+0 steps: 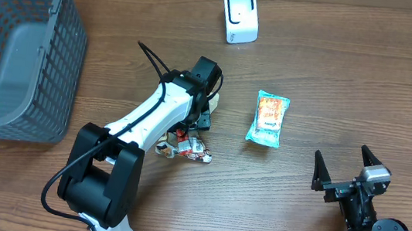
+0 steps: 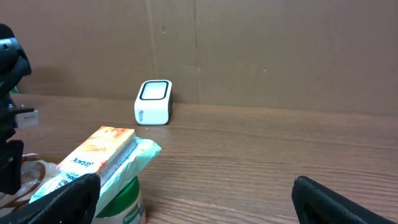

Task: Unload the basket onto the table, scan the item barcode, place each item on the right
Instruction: 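Carry the brown pouch to the table beside the teal packet and release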

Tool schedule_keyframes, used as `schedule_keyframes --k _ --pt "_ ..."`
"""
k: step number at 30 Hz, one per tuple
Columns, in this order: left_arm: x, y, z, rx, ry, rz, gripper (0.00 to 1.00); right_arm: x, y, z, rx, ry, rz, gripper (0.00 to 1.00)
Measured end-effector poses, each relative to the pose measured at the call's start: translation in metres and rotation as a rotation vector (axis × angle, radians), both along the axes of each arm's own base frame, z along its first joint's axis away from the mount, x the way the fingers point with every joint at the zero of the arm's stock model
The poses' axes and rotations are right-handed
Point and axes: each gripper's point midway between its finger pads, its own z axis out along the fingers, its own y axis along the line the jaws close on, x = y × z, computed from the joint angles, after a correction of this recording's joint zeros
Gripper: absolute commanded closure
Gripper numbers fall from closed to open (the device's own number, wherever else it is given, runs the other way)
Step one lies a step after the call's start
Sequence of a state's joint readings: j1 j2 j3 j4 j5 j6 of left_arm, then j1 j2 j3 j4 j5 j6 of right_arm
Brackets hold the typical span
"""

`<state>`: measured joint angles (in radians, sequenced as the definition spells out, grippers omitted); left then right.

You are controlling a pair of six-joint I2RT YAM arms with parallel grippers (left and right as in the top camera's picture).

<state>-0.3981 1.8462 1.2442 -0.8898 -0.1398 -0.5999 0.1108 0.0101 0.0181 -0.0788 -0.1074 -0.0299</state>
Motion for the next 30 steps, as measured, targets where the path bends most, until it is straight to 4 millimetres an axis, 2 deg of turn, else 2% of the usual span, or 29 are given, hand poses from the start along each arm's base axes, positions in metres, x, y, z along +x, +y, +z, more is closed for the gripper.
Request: schedule_keyframes --k 6,12,16,19,20,21,22,24,25,30 --pt "-0.002 0.001 -0.004 0.004 0.001 0.000 0.39 0.000 0.000 0.000 0.000 0.000 0.001 0.00" --pt "-0.008 0.004 -0.002 0.021 0.035 -0.033 0.26 0.000 0.000 0.000 0.000 0.000 0.000 0.00" --pt "-0.004 0.003 0.013 0.025 0.040 -0.059 0.19 0.000 0.000 0.000 0.000 0.000 0.000 0.00" --pt "0.007 -0.002 0.030 0.019 0.014 -0.076 0.18 0.000 0.000 0.000 0.000 0.000 0.000 0.00" --pt "0.011 -0.003 0.037 0.015 0.001 -0.078 0.21 0.000 0.000 0.000 0.000 -0.001 0.001 0.00" --pt "0.014 -0.005 0.041 0.012 -0.007 -0.080 0.29 0.000 0.000 0.000 0.000 0.000 0.000 0.00" --pt "0.018 -0.006 0.046 0.007 -0.018 -0.081 0.43 0.000 0.000 0.000 0.000 0.000 0.000 0.00" --pt "0.021 -0.009 0.051 -0.002 -0.028 -0.086 0.88 0.000 0.000 0.000 0.000 0.000 0.000 0.00" --pt "0.021 -0.010 0.051 -0.007 -0.027 -0.087 0.96 0.000 0.000 0.000 0.000 0.000 0.000 0.00" --pt "0.016 -0.016 0.044 -0.050 -0.005 -0.095 0.94 0.000 0.000 0.000 0.000 0.000 0.000 0.00"
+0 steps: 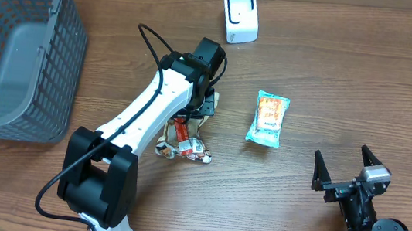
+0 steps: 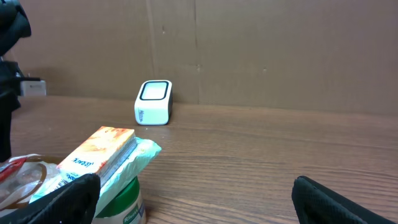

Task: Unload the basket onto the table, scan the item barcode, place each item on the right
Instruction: 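Carry the brown pouch to the table beside the teal packet and release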

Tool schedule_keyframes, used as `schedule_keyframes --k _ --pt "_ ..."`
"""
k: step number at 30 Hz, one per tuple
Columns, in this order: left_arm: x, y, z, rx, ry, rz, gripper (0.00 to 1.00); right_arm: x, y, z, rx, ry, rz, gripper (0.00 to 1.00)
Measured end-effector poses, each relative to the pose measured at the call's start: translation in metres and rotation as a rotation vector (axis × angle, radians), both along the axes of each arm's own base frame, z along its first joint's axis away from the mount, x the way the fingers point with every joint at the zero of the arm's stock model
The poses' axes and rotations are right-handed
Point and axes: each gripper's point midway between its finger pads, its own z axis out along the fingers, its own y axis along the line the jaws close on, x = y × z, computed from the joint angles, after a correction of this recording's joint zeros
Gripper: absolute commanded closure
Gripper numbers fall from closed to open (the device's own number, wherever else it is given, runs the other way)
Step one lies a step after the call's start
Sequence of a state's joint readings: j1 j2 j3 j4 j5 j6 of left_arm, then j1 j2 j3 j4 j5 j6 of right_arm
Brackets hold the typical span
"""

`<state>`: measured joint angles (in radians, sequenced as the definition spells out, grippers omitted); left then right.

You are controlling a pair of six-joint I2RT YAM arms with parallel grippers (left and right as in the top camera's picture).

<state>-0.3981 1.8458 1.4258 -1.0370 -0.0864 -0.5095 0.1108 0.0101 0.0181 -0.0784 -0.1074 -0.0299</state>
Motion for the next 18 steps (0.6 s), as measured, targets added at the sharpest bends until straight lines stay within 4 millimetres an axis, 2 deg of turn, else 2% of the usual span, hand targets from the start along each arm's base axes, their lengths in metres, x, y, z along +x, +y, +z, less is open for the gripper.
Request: schedule_keyframes --k 7,10,12,17,18 --pt "-0.025 0.000 -0.037 -0.028 0.076 -0.004 0.91 0.000 0.000 0.000 0.000 0.001 0.001 0.00" --pt "-0.028 0.000 -0.047 -0.037 0.076 -0.001 0.91 0.000 0.000 0.000 0.000 0.000 0.000 0.00" --pt "-0.027 -0.001 -0.048 -0.046 0.068 -0.001 0.96 0.000 0.000 0.000 0.000 0.000 0.000 0.00" --pt "-0.023 -0.004 -0.049 -0.060 0.052 0.000 0.95 0.000 0.000 0.000 0.000 0.000 0.000 0.00" --pt "-0.023 -0.005 -0.048 -0.065 0.052 -0.002 0.92 0.000 0.000 0.000 0.000 0.000 0.000 0.00"
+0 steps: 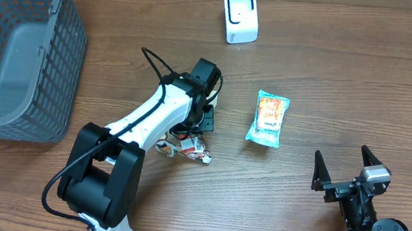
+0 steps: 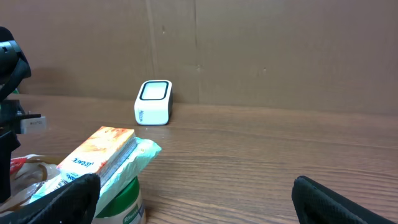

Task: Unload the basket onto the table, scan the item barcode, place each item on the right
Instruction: 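Carry the brown pouch to the table beside the teal packet and release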

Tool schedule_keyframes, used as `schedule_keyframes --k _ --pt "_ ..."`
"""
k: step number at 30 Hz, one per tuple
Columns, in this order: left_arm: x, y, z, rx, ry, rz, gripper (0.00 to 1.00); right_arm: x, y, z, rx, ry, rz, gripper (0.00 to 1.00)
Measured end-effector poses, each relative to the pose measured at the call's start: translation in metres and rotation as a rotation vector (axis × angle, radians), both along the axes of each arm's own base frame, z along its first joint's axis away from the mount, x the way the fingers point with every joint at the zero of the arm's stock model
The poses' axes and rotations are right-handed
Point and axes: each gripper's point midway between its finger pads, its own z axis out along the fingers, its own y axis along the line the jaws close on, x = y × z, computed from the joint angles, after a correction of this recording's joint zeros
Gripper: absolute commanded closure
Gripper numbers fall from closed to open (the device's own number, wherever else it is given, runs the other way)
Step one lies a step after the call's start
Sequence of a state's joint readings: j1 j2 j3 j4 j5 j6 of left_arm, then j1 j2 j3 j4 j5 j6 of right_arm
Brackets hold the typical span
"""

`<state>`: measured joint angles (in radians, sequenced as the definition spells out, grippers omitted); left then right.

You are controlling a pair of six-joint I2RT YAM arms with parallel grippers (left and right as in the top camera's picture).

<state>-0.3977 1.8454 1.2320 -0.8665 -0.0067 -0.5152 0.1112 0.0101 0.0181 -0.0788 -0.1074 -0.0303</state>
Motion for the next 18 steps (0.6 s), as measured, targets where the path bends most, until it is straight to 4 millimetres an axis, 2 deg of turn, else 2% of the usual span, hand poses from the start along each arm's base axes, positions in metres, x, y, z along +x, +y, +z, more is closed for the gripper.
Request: schedule_keyframes --k 4,6,9,12,18 --pt "0.008 -0.008 0.013 -0.039 -0.010 -0.021 0.73 0.000 0.000 0.000 0.000 0.000 0.000 0.00" --pt "0.016 -0.012 0.028 -0.055 -0.024 -0.027 0.59 0.000 0.000 0.000 0.000 0.000 0.000 0.00" --pt "0.031 -0.016 0.052 -0.079 -0.060 -0.031 0.50 0.000 0.000 0.000 0.000 0.000 0.000 0.00" --pt "0.035 -0.018 0.061 -0.092 -0.070 -0.030 0.54 0.000 0.000 0.000 0.001 0.000 0.000 0.00" --pt "0.025 -0.029 0.050 -0.097 -0.055 -0.064 0.62 0.000 0.000 0.000 0.000 0.000 0.000 0.00"
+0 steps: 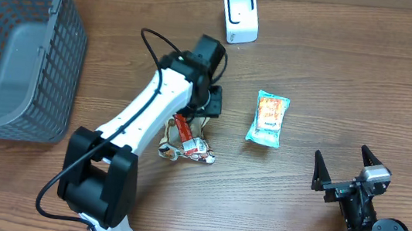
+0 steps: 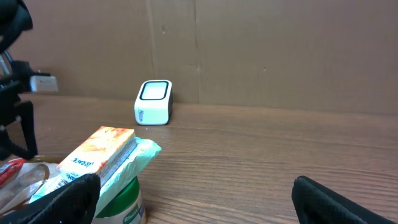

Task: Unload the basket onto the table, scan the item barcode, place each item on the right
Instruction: 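Carry the brown pouch to the table beside the teal packet and release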

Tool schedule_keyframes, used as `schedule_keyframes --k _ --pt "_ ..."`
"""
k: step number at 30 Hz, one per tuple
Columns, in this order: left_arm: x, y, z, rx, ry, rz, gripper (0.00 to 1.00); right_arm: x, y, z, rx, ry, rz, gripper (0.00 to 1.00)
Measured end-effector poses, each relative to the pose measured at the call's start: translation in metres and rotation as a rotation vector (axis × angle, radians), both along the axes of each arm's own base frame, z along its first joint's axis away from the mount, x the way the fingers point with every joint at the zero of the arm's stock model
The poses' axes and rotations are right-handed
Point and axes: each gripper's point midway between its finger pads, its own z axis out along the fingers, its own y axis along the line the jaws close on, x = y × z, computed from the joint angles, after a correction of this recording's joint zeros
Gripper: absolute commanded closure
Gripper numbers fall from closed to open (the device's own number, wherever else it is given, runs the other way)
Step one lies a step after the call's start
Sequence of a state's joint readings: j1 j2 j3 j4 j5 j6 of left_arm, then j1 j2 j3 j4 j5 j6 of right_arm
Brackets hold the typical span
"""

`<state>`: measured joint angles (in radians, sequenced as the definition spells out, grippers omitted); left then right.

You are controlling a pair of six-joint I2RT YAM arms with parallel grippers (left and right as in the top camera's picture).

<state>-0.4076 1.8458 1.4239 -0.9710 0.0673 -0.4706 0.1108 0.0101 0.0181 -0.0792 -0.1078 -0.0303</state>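
A crumpled clear wrapper with red print (image 1: 185,141) lies on the wooden table. My left gripper (image 1: 209,105) hangs just above its far end. At the left edge of the right wrist view its fingers (image 2: 25,127) stand apart over the wrapper (image 2: 12,169), with nothing between them. The white scanner (image 1: 241,16) stands at the back, also seen as a white scanner (image 2: 153,101) in the right wrist view. A teal snack packet (image 1: 268,116) lies right of the left gripper. My right gripper (image 1: 341,156) rests open near the front edge, far from all items.
A grey mesh basket (image 1: 11,47) fills the back left corner. In the right wrist view the teal packet (image 2: 102,158) lies across a green-and-white thing (image 2: 121,199), close before my open right gripper (image 2: 196,193). A cardboard wall (image 2: 249,50) closes the back.
My left gripper was low on the wrapper and is now higher and a little farther back. The wrapper stays on the table, more of its red strip showing. The right arm has not moved.
My left gripper was down on the wrapper, then raised above it, then down on it again, and now stands raised once more. The wrapper has stayed in roughly the same spot on the table throughout. The packet, scanner and right gripper are unchanged.
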Motion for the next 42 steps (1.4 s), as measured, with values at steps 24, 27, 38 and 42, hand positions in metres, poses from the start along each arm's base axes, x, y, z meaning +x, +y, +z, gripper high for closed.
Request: schedule_keyframes --k 24,27,38,42 --pt "-0.018 0.008 -0.050 0.103 -0.022 -0.023 0.65 0.000 0.000 0.000 0.000 0.000 0.000 0.00" --pt "-0.018 0.008 -0.050 0.104 -0.021 -0.023 0.65 0.000 0.000 0.000 0.000 0.000 0.000 0.00" --pt "-0.016 0.021 -0.050 0.174 -0.039 -0.012 0.64 0.000 0.000 0.000 0.000 -0.001 0.000 0.00" --pt "-0.013 0.026 -0.049 0.206 -0.054 -0.007 0.65 0.000 0.000 0.000 0.000 0.000 0.000 0.00"
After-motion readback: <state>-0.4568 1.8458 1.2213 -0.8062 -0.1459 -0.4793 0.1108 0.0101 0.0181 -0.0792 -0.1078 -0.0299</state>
